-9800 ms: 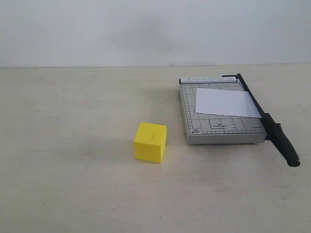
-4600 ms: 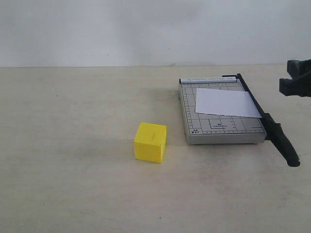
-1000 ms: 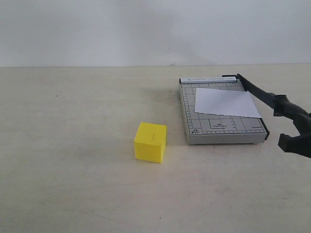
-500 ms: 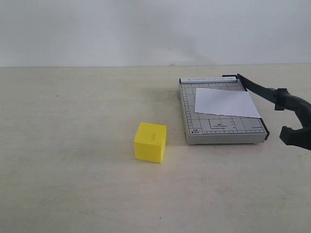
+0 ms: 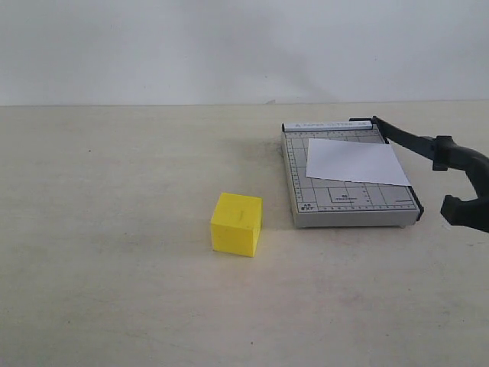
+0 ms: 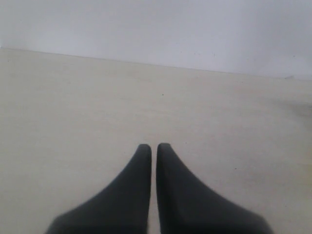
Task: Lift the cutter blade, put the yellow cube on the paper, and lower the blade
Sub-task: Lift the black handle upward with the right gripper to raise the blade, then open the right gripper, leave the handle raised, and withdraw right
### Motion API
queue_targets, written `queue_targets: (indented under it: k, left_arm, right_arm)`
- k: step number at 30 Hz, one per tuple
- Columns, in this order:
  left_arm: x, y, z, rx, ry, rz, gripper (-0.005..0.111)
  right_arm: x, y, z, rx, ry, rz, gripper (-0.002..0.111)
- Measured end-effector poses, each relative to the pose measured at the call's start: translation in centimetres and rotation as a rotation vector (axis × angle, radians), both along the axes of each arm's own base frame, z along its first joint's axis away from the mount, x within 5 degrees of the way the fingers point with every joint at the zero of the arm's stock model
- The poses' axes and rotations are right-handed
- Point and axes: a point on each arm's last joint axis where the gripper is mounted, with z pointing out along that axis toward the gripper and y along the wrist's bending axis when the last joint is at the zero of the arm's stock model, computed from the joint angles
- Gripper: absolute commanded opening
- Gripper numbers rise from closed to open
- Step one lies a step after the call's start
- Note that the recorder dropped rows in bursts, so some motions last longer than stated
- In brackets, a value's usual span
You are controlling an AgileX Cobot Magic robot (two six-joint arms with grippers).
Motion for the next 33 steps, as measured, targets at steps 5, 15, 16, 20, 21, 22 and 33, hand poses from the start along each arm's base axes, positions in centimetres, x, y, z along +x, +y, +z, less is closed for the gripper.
queue_targets:
  k: [5,15,16,20,21,22,33]
  left_arm:
    - [0.0,0.0,0.0,0.0,0.0,0.0,0.004]
    - [0.0,0.0,0.0,0.0,0.0,0.0,0.004]
    - [0.0,0.0,0.0,0.0,0.0,0.0,0.004]
    - [0.0,0.0,0.0,0.0,0.0,0.0,0.004]
    - [0.0,0.0,0.0,0.0,0.0,0.0,0.004]
    - [0.0,0.0,0.0,0.0,0.0,0.0,0.004]
    - [0.0,0.0,0.0,0.0,0.0,0.0,0.004]
  right_arm:
    - [0.0,0.0,0.0,0.0,-0.002,0.0,0.0]
    - [0.0,0.0,1.4,0.014,-0.135,0.0,0.05]
    - [0.0,0.0,1.6,0.015,-0.155,0.002,0.052]
    - [0.0,0.0,1.8,0.017,-0.174,0.001,0.054]
    - [0.0,0.0,1.9,0.015,-0.179,0.001,0.054]
    - [0.0,0.0,1.9,0.016,-0.184,0.001,0.054]
    - [-2.9,-0.4,8.7,0.072,-0.616,0.0,0.043]
